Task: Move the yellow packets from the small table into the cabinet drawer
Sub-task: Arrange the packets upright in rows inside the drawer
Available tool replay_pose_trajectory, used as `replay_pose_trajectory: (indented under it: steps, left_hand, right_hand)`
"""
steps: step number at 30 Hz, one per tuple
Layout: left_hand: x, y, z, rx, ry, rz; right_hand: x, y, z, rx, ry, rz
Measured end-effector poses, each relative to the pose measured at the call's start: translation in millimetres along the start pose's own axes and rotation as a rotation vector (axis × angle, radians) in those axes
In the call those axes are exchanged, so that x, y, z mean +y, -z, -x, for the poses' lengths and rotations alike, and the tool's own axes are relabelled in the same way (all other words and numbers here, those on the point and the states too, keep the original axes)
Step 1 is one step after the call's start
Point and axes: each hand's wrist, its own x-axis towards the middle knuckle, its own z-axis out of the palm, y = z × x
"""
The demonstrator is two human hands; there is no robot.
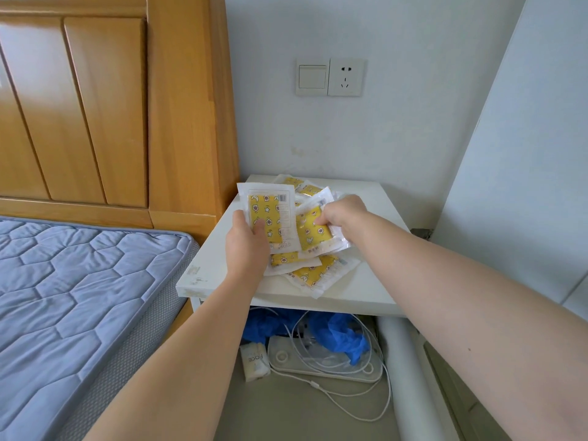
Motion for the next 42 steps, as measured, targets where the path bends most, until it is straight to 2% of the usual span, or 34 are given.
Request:
replay_pose_trajectory:
  steps: [4,9,14,18,22,26,29,35,39,42]
  left_hand:
    - [6,1,7,0.007,-0.103,-0.096]
    - [16,1,23,-0.025,-0.221,-0.138]
    - [37,2,66,-0.022,-0.279,0.089]
    - [45,8,90,-0.016,-0.231,0.171]
    - [36,20,110,-0.081,-0.196,0.155]
    - [14,34,133,-0.158,-0.195,0.104]
    - [-6,50,141,-0.201,-0.180,0.009]
    - [-55,72,137,-0.432,-0.025,-0.280]
    - [-79,68,129,-0.574,0.102,-0.440]
    - [-84,66,123,-0.548,0.126,-0.496]
  right_hand:
    - [18,11,7,0.089,0.011,-0.267]
    - [43,20,21,0.112,0.036,-0.551]
    - [59,31,41,0.023,-0.015,-0.884]
    - [74,30,68,-0.008,-0.014,-1.035]
    - [94,28,98,0.082,0.062,-0.982]
    - [113,25,120,0.065,0.083,-0.936]
    - [127,22,132,0.025,0.094,-0.882]
    - [152,2,146,-0.028,0.068,-0.731]
    - [161,-12,158,-0.150,0.084,-0.618]
    - [168,-23,172,-0.322,0.057,-0.403]
